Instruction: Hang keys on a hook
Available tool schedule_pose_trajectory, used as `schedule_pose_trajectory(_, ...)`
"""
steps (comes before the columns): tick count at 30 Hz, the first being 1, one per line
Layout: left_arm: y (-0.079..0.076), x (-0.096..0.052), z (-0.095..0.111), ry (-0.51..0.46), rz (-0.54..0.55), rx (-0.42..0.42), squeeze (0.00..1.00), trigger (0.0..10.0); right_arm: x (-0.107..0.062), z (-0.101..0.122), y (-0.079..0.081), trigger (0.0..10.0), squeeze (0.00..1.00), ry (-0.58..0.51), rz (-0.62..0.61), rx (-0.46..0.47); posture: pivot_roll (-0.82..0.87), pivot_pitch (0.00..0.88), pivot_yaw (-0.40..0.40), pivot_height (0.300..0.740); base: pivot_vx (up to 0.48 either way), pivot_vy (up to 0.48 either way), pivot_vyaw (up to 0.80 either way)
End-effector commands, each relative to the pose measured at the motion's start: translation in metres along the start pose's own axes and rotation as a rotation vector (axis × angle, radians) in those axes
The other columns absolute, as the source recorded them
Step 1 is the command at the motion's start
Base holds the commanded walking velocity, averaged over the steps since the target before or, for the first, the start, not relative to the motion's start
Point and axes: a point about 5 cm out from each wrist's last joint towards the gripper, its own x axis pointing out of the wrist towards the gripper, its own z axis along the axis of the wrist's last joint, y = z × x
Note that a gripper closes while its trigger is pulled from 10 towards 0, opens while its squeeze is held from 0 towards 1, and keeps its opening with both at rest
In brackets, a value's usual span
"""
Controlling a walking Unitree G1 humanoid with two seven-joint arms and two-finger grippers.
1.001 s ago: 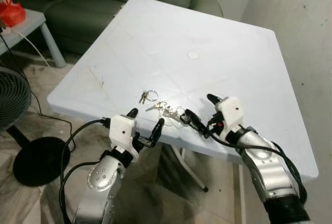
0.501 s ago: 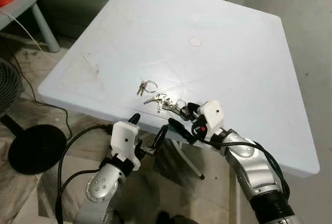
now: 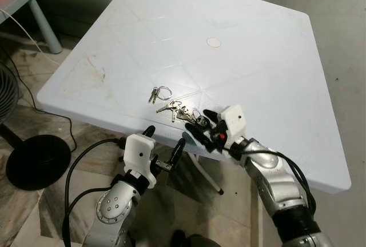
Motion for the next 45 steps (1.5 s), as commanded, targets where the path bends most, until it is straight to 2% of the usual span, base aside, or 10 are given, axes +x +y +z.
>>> schedule_pose_trajectory(1,-0.004,0.000,0.001,0.003,-0.008,0.001,0.00,10.0,-0.004,-0.001,-0.005,10.0,0.00,-0.001,-0.032,0.023,0.16,0.235,-0.180,0.740,0.000,0.000,0.00)
schedule_pose_trajectory(5,-0.004,0.001,0.001,0.004,-0.007,0.002,0.00,10.0,-0.002,0.000,-0.005,9.1,0.00,0.005,-0.046,0.018,0.17,0.235,-0.179,0.740,0.000,0.000,0.00)
schedule_pose_trajectory(6,-0.004,0.000,0.001,0.003,-0.007,0.002,0.00,10.0,-0.002,-0.001,-0.005,3.9,0.00,0.009,-0.046,0.010,0.17,0.235,-0.179,0.740,0.000,0.000,0.00)
schedule_pose_trajectory(12,-0.003,0.001,0.002,0.004,-0.003,0.004,0.00,10.0,-0.004,-0.004,-0.003,0.0,0.00,0.014,-0.036,0.009,0.17,0.235,-0.177,0.740,0.000,0.000,0.00)
schedule_pose_trajectory(17,-0.003,0.001,0.002,0.003,-0.002,0.003,0.00,10.0,-0.004,-0.004,-0.001,0.4,0.00,0.010,-0.032,-0.004,0.16,0.235,-0.176,0.740,0.000,0.000,0.00)
schedule_pose_trajectory(21,-0.003,0.001,0.002,0.001,-0.001,0.003,0.00,10.0,-0.003,-0.004,0.002,10.0,0.00,0.022,-0.011,-0.005,0.16,0.235,-0.175,0.740,0.000,0.000,0.00)
schedule_pose_trajectory(32,-0.002,0.002,0.002,0.004,0.001,0.011,0.00,10.0,-0.002,-0.003,0.007,7.2,0.00,0.021,-0.008,-0.039,0.17,0.237,-0.173,0.740,0.000,0.000,0.00)
schedule_pose_trajectory(33,-0.002,0.001,0.002,0.005,0.001,0.012,0.00,10.0,-0.002,-0.003,0.008,2.8,0.00,0.018,-0.007,-0.036,0.17,0.237,-0.173,0.740,0.000,0.000,0.00)
schedule_pose_trajectory(36,-0.002,0.001,0.002,0.005,0.003,0.013,0.00,10.0,-0.001,-0.002,0.010,0.0,0.00,0.011,-0.010,-0.029,0.17,0.239,-0.170,0.740,0.000,0.000,0.00)
schedule_pose_trajectory(45,-0.001,0.001,0.003,0.003,0.002,0.018,0.00,10.0,0.003,0.001,0.015,0.0,0.00,-0.005,-0.008,-0.022,0.17,0.238,-0.168,0.740,0.000,0.000,0.00)
